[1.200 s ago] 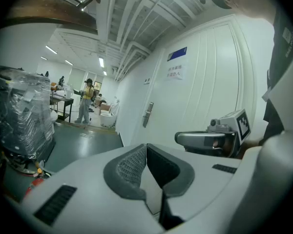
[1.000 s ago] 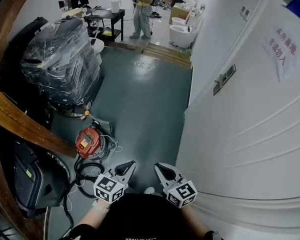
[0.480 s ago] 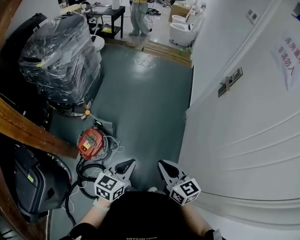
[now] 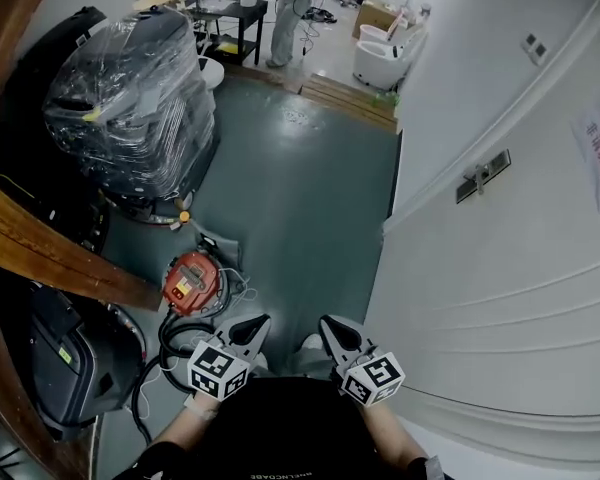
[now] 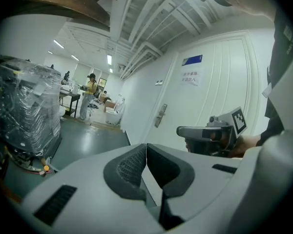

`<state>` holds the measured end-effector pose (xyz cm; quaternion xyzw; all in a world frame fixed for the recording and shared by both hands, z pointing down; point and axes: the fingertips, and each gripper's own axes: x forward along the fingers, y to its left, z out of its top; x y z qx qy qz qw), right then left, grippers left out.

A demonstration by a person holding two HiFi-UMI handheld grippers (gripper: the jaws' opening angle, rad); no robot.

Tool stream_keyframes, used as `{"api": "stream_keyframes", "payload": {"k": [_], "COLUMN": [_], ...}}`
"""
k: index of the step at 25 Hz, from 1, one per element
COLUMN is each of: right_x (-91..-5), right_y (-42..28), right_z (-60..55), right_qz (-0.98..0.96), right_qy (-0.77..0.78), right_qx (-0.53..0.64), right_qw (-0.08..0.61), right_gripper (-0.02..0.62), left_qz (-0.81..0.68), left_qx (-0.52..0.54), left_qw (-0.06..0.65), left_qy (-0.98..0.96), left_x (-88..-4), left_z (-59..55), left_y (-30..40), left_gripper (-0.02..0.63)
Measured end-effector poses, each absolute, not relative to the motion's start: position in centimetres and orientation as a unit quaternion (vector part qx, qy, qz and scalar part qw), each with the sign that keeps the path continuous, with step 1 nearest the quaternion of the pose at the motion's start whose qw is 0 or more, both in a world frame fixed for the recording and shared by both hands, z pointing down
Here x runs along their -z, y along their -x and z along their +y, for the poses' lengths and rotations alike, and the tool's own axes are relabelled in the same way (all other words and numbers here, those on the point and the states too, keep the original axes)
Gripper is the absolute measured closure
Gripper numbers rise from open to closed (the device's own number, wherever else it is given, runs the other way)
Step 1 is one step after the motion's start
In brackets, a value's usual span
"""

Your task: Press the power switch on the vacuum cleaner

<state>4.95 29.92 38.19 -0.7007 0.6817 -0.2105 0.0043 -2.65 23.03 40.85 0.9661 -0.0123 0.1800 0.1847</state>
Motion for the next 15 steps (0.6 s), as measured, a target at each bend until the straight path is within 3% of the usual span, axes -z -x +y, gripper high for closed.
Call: {"api": "stream_keyframes", "payload": {"k": [7, 15], "right_x": [-39.3, -38.9], "right_y": [-7.9, -16.4], "right_z": [25.0, 18.7], "right_qz": [0.709, 0.755], "right_qy": [0.671, 0.618], "right_qx": [0.215, 0.22], "right_qw": [0.0, -0.008], "right_gripper": [0.568, 0.568], "left_qz": [-0.049, -0.111], "left_qx": [-0.186, -0.178], "left_qw": [0.199, 0.2], "left_qy": [-0.961, -0.957], "left_x": [-42.5, -41.7], "left_z": [19.3, 13.2], "left_y": [0.4, -8.1], "left_gripper": [0.591, 0.591]}}
